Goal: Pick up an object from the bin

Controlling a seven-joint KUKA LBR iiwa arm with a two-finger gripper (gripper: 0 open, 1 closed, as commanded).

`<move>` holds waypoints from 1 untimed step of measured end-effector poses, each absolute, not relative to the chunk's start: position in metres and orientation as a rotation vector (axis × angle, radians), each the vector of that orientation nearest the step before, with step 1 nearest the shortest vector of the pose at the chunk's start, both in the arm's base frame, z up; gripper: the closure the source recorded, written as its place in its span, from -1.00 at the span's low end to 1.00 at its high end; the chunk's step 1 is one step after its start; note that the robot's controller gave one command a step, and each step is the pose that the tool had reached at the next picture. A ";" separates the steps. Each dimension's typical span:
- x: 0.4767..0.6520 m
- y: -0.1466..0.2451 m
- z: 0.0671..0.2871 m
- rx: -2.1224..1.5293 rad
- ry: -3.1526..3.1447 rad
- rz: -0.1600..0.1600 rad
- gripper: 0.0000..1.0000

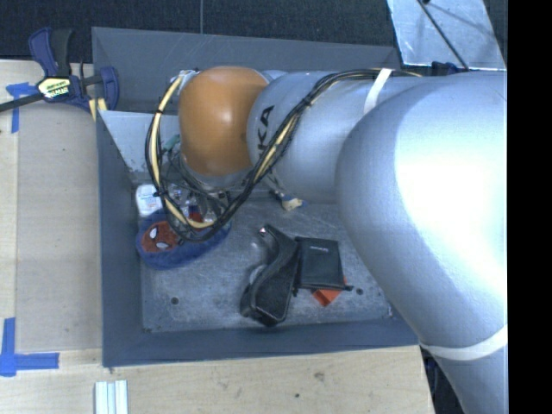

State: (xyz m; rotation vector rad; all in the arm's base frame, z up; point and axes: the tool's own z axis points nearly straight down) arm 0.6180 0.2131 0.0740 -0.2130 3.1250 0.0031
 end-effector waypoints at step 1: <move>0.617 0.210 0.171 -0.178 3.125 0.005 1.00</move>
Offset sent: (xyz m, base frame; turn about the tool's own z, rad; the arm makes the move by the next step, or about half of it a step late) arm -0.0033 -0.0033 0.0907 0.0238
